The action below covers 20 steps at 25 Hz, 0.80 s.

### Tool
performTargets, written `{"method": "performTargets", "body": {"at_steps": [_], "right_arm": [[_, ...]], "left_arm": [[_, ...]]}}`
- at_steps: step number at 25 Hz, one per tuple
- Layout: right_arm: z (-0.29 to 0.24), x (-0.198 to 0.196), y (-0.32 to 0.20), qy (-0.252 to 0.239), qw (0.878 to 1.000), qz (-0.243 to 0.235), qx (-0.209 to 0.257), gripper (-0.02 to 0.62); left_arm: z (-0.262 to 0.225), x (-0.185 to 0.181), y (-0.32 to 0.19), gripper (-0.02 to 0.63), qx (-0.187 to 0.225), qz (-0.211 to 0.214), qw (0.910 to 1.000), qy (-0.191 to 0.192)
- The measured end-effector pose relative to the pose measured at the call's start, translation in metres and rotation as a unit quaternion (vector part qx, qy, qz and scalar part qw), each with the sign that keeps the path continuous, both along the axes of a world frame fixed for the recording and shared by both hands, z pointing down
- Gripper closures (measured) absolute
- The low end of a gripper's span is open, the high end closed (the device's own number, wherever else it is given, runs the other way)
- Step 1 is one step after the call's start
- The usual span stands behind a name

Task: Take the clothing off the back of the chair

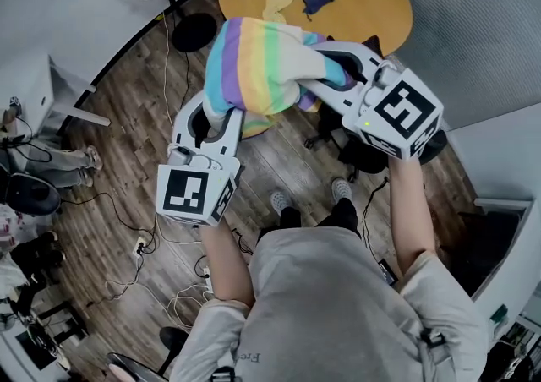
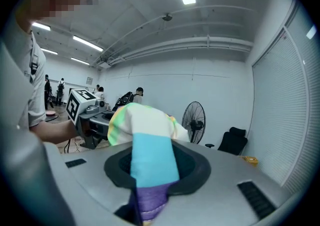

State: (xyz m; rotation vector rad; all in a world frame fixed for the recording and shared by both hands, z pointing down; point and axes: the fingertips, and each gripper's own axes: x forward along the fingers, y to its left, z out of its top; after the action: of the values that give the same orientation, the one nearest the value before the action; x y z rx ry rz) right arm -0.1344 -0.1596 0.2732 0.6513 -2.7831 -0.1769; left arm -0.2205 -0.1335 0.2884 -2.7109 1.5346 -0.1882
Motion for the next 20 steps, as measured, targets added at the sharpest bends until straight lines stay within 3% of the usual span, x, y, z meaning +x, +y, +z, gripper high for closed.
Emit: {"method": "performTargets", "body": {"at_steps": [4,10,16,20], "right_arm": [[0.031,-0.01,0.0,-0.011,0.999,0.011,-0.034,0.484],[0.094,-0.023,0.013,-0.001,0.996,0.033,-0.084,0.484],[0.146,-0.028,0.02,-0.002,0.991,0.045,-0.128,0.485],[0.174,-0.036,0.021,0.015,0.989,0.056,-0.133,0.485]], "left_arm": [[0.025,-0.013,-0.002,0.483,-0.022,-0.002,0.9998,0.0],[0.085,-0.029,0.002,0.485,-0.068,-0.007,0.9972,0.032],[0.132,-0.035,0.009,0.485,-0.111,-0.017,0.9935,0.019],[0.159,-0.043,0.013,0.485,-0.139,-0.02,0.99,0.008]]}}
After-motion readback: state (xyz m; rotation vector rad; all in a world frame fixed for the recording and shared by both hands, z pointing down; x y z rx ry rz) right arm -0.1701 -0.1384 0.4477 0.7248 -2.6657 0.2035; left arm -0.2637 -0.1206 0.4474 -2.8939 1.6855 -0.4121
